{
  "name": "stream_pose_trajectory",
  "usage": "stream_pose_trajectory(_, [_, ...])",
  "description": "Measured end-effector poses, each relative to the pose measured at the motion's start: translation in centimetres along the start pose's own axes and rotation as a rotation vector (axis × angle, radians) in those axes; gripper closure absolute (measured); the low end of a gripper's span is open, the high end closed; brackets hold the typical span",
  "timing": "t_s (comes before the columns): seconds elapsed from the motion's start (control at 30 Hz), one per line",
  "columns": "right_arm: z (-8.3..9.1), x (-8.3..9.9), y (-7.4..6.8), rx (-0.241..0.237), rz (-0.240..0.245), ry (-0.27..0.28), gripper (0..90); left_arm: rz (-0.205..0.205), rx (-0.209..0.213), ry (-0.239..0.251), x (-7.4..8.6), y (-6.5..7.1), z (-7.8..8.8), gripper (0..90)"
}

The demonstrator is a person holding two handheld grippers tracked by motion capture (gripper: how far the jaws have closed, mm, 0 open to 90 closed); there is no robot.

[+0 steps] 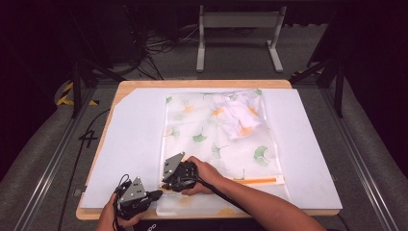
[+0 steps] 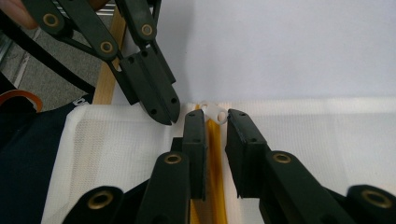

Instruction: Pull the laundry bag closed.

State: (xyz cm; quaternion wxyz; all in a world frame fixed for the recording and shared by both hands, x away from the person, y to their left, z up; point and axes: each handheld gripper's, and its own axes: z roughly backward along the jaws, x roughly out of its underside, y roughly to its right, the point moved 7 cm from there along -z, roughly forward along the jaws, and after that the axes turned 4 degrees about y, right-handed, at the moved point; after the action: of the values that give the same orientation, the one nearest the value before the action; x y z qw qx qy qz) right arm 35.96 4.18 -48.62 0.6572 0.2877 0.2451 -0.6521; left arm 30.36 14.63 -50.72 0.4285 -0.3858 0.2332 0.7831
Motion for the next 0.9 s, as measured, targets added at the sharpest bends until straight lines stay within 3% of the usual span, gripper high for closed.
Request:
stream_pose_trajectory(0.2, [-0.1, -0.5, 0.4, -0.026, -0.03, 0.021, 72.5, 0.007, 0.006, 0.001, 0.0, -0.1, 0.0, 90.0])
stream_pose_trajectory(0.27, [-0.2, -0.6, 0.7, -0.028, -0.063, 0.032, 66.2, 0.007, 0.005, -0.001, 0.0, -0.1, 0.0, 90.0])
stream_pose_trajectory(0.43, [-0.5, -1.6, 1.2, -0.034, -0.133, 0.073, 66.4, 0.008, 0.004, 0.0, 0.0, -0.1, 0.0, 90.0])
stream_pose_trajectory(0.57, [-1.2, -2.1, 0.9, -0.046, -0.118, 0.061, 71.7, 0.004, 0.003, 0.002, 0.0, 0.0, 0.0, 90.0])
stream_pose_trajectory(0.67, [-2.2, -1.8, 0.4, -0.055, -0.096, -0.001, 78.5, -0.004, -0.001, 0.003, 0.0, 0.0, 0.0, 90.0])
stream_pose_trajectory(0.8, [-1.9, -1.6, 0.7, -0.071, -0.119, 0.009, 82.0, 0.002, -0.001, 0.007, 0.1, 0.0, 0.0, 90.0])
stream_pose_trajectory(0.9, [-1.2, -1.1, 0.6, -0.092, -0.128, 0.019, 90.0, -0.005, -0.003, 0.007, 0.1, 0.0, 0.0, 90.0])
